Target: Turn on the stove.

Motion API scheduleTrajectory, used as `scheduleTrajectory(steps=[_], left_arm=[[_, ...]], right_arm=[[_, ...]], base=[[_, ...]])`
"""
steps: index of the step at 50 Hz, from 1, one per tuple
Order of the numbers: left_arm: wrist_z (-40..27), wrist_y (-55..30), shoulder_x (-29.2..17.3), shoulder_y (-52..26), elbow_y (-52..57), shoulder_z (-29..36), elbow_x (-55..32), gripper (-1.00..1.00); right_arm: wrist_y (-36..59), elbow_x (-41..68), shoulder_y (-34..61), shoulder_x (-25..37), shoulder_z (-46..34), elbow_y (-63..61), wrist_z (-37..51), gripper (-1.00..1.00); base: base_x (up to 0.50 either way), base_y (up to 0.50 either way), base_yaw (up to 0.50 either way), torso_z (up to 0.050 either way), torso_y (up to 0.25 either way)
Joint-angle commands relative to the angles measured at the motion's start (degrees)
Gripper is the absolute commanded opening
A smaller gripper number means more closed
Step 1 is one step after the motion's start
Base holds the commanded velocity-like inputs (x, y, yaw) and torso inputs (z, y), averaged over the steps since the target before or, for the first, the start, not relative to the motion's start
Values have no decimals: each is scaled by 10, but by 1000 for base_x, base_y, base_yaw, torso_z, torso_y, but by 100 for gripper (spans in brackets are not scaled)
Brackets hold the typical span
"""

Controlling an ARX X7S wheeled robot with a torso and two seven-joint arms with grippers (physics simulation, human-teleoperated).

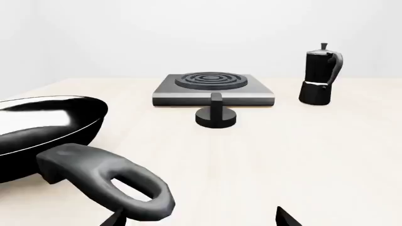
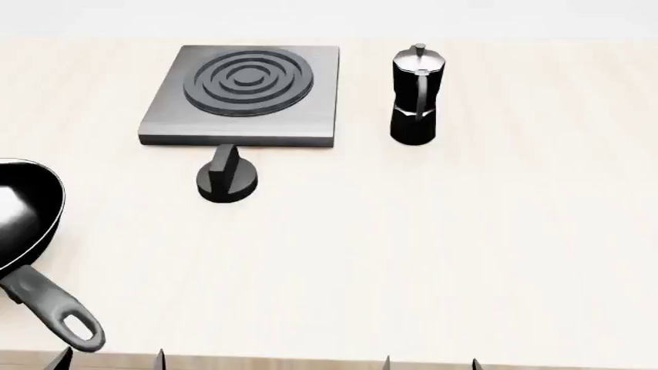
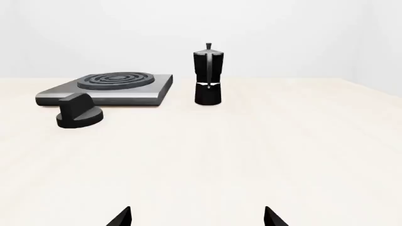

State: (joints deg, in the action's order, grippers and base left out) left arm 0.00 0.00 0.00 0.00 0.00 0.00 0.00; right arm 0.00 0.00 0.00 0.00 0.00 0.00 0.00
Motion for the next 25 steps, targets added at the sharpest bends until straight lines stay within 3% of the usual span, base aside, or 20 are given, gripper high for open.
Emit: scheduleTrajectory(steps=[1,10,25], left_arm=[[-12,2,-8,-2,-7,6,-14,100],[-31,-2,-24,-2,-5,28,-25,100],[-57,-33,-40,9,51,57,-15,100]], right_arm=[[8,8,3,8,-11,5,14,100],[-2,23,1,24,-30,-1,33,100],[81,13,-7,45,-55,-89,63,100]], base=[[0,0,0,0,0],[0,0,0,0,0],[0,0,0,0,0]])
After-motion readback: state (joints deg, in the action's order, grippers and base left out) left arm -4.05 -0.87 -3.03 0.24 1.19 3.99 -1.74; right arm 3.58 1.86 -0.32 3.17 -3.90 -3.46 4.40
